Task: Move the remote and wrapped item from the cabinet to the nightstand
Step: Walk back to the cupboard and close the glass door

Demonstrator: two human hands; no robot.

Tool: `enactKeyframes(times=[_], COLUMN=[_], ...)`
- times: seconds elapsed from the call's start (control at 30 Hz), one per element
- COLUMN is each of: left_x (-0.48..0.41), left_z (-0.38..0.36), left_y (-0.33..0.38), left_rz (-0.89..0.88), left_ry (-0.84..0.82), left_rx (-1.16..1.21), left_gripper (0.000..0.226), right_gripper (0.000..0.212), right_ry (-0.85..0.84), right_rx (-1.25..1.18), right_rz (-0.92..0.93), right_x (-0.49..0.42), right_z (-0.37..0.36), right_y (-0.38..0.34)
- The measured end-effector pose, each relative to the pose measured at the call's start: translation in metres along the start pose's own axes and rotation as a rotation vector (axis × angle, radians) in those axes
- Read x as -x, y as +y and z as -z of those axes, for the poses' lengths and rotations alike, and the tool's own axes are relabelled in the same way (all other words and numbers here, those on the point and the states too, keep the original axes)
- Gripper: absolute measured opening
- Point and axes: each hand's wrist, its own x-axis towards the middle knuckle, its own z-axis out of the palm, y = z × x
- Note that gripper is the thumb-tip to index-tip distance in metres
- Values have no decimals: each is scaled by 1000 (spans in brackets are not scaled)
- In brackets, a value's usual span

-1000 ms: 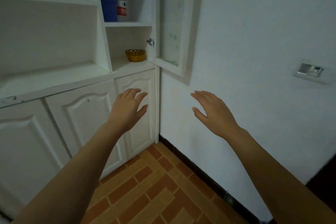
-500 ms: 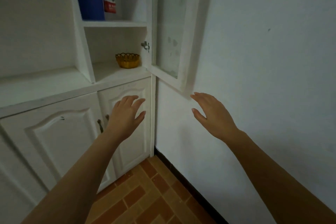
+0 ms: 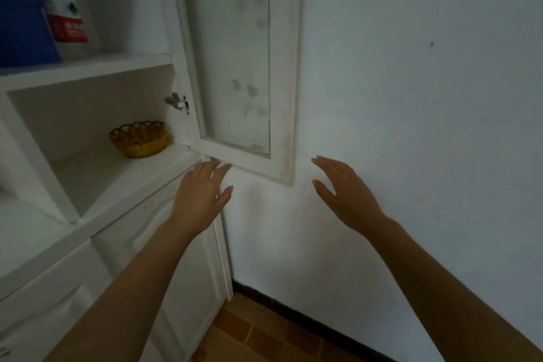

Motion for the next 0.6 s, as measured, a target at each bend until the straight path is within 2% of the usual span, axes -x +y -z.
enactKeyframes(times=[0.27, 0.6], left_x=[-52, -102], left_z=[-51, -87], left_y=[-29, -51], left_rz=[-79, -67], left_ry=[-43, -85], left_rx=[98, 148], left_gripper=[54, 80], right_gripper=[47, 57], right_ry=[40, 70], right_rx=[20, -117], right_rz=[-148, -130], right_x=[-31, -121], right_z=[-19, -23], right_y=[11, 22])
